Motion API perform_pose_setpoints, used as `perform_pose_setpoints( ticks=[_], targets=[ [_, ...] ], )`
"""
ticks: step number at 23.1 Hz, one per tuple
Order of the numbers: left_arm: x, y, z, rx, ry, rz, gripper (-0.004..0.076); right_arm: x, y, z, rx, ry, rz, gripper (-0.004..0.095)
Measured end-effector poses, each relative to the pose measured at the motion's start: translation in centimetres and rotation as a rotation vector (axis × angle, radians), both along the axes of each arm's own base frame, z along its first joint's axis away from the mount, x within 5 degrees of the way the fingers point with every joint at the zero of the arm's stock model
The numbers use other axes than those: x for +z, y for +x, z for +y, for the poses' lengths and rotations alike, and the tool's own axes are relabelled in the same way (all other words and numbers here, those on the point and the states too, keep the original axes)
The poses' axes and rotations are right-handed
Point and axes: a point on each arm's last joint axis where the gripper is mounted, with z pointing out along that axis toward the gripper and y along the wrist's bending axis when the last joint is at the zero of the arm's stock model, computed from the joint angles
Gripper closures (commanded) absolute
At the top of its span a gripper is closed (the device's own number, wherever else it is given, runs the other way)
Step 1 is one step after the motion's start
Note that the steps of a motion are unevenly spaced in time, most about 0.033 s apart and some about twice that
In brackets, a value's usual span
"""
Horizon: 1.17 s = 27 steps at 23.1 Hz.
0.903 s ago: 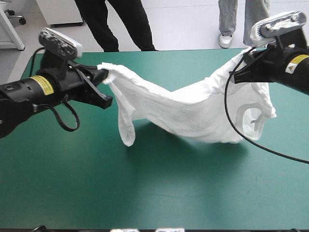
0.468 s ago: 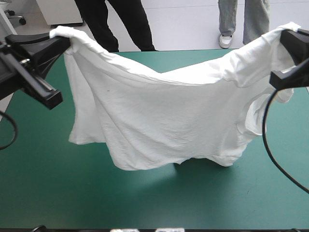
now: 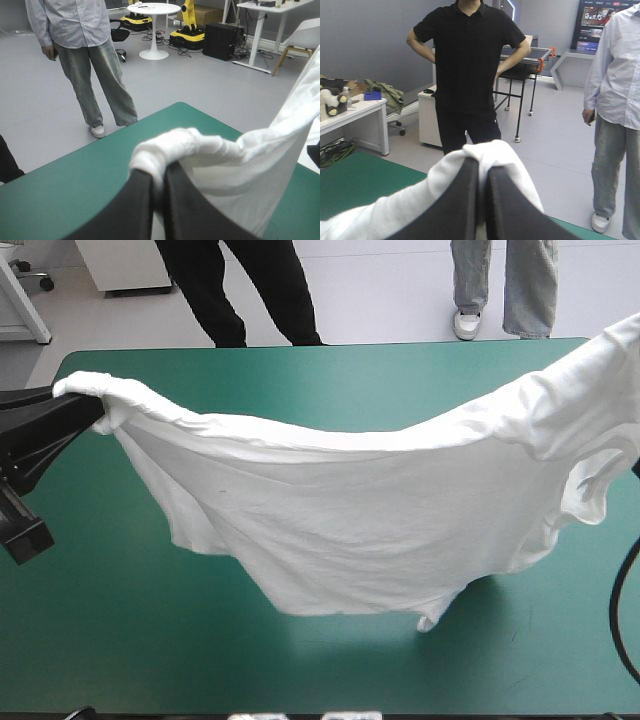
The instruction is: Fold the cloth
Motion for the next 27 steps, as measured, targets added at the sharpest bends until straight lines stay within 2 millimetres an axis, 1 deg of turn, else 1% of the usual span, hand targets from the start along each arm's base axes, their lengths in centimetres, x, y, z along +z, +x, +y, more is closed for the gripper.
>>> perform_pose_setpoints(
  ticks=[2, 5, 7, 9, 10, 11, 12, 13, 14, 16, 17, 18, 19, 20, 21, 22, 23, 24, 26, 27],
  targets=[
    [-0.3, 0.3, -0.2, 0.006, -0.011, 0.034, 0.0733, -0.1, 0.7, 0.4, 0.015, 0.002, 0.018, 0.0925],
    [-1.4, 1.3, -0.6, 0.035, -0.013, 0.109, 0.0733, -0.6, 2.6, 1.0, 0.021, -0.018, 0.082, 0.0925],
    [-2.7, 2.6, -1.2, 0.063, 0.011, 0.177, 0.0733, -1.2, 4.2, 1.5, 0.024, -0.036, 0.137, 0.0925],
    [-4.6, 4.1, -2.0, 0.096, 0.046, 0.26, 0.0733, -2.4, 6.4, 2.2, 0.026, -0.056, 0.209, 0.0925],
    [-6.7, 5.5, -2.7, 0.124, 0.089, 0.341, 0.0733, -3.9, 8.8, 2.9, 0.026, -0.08, 0.29, 0.0925],
    [-8.0, 6.3, -3.2, 0.141, 0.117, 0.391, 0.0733, -5.0, 10.2, 3.3, 0.025, -0.094, 0.34, 0.0925],
    [-10.5, 7.9, -3.9, 0.176, 0.173, 0.478, 0.0733, -7.4, 12.9, 4.1, 0.025, -0.124, 0.445, 0.0925],
    [-12.0, 8.7, -4.3, 0.197, 0.208, 0.523, 0.0733, -8.5, 14.1, 4.5, 0.025, -0.136, 0.489, 0.0925],
    [-13.5, 9.5, -4.6, 0.222, 0.242, 0.566, 0.0733, -10.2, 16.0, 5.0, 0.024, -0.156, 0.558, 0.0925],
    [-16.3, 11.1, -5.2, 0.275, 0.304, 0.625, 0.0733, -12.9, 18.9, 5.9, 0.023, -0.186, 0.648, 0.0925],
    [-18.7, 12.7, -5.7, 0.324, 0.355, 0.649, 0.0733, -15.8, 22.0, 6.8, 0.023, -0.223, 0.735, 0.0925],
    [-19.8, 13.6, -6.0, 0.348, 0.381, 0.654, 0.0733, -17.2, 23.6, 7.3, 0.024, -0.238, 0.771, 0.0925],
    [-21.9, 15.6, -6.6, 0.382, 0.42, 0.652, 0.0733, -19.5, 26.2, 8.0, 0.024, -0.259, 0.819, 0.0925],
    [-23.4, 17.4, -6.9, 0.409, 0.446, 0.644, 0.0733, -21.4, 28.3, 8.6, 0.024, -0.272, 0.848, 0.0925],
    [-24.3, 18.9, -7.0, 0.43, 0.46, 0.633, 0.0733, -22.7, 29.7, 9.1, 0.023, -0.28, 0.864, 0.0925],
    [-25.6, 20.9, -7.0, 0.454, 0.46, 0.621, 0.0733, -24.1, 31.5, 9.5, 0.018, -0.293, 0.883, 0.0925],
    [-26.5, 22.4, -6.8, 0.474, 0.449, 0.619, 0.0733, -25.3, 32.8, 9.9, 0.017, -0.298, 0.896, 0.0925],
    [-27.8, 24.2, -6.7, 0.49, 0.434, 0.615, 0.0733, -26.0, 34.1, 10.3, 0.014, -0.298, 0.89, 0.0925],
    [-29.9, 27.0, -6.0, 0.519, 0.405, 0.602, 0.0733, -27.0, 36.4, 10.9, 0.007, -0.289, 0.862, 0.0925],
    [-30.9, 28.1, -5.9, 0.525, 0.4, 0.602, 0.0733, -27.0, 37.1, 11.1, 0.005, -0.281, 0.84, 0.0925]
  ],
)
